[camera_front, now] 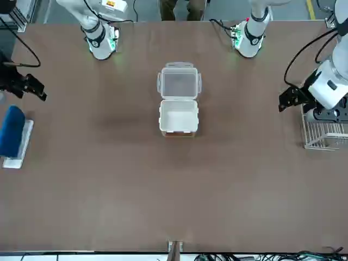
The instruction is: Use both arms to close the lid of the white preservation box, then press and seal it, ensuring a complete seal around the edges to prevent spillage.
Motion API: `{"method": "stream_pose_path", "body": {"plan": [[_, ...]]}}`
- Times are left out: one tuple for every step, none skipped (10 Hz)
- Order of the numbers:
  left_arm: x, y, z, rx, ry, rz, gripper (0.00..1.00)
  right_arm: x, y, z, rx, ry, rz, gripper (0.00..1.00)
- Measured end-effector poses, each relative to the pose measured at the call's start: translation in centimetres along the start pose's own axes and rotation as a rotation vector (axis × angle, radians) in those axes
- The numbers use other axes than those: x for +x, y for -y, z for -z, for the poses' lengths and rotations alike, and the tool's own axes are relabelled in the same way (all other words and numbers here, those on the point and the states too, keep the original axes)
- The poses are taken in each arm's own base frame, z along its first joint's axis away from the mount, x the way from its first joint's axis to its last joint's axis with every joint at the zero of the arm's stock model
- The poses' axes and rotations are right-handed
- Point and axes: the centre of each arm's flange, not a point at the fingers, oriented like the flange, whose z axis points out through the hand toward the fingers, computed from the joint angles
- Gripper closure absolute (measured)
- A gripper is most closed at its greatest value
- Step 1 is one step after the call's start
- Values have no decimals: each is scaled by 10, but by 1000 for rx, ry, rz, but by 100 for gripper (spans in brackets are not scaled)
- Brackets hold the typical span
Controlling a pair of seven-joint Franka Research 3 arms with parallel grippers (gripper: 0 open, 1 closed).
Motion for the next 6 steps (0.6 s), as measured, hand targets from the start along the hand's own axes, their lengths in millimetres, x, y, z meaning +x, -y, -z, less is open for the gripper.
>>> {"method": "stream_pose_path", "body": {"plan": [[0, 0, 0, 0, 0, -7, 0, 0, -1, 0, 0, 1, -1, 0], [0, 0, 0, 0, 0, -10, 0, 0, -1, 0, 0, 1, -6, 0], [0, 0, 0, 0, 0, -11, 0, 0, -1, 0, 1, 1, -54, 0], [0, 0, 0, 0, 1, -11, 0, -1, 6, 0, 9, 2, -131, 0], [0, 0, -2, 0, 4, -10, 0, -2, 22, 0, 23, 5, -216, 0], [0, 0, -4, 1, 9, -9, 0, -5, 42, -1, 41, 16, -309, 0]]}}
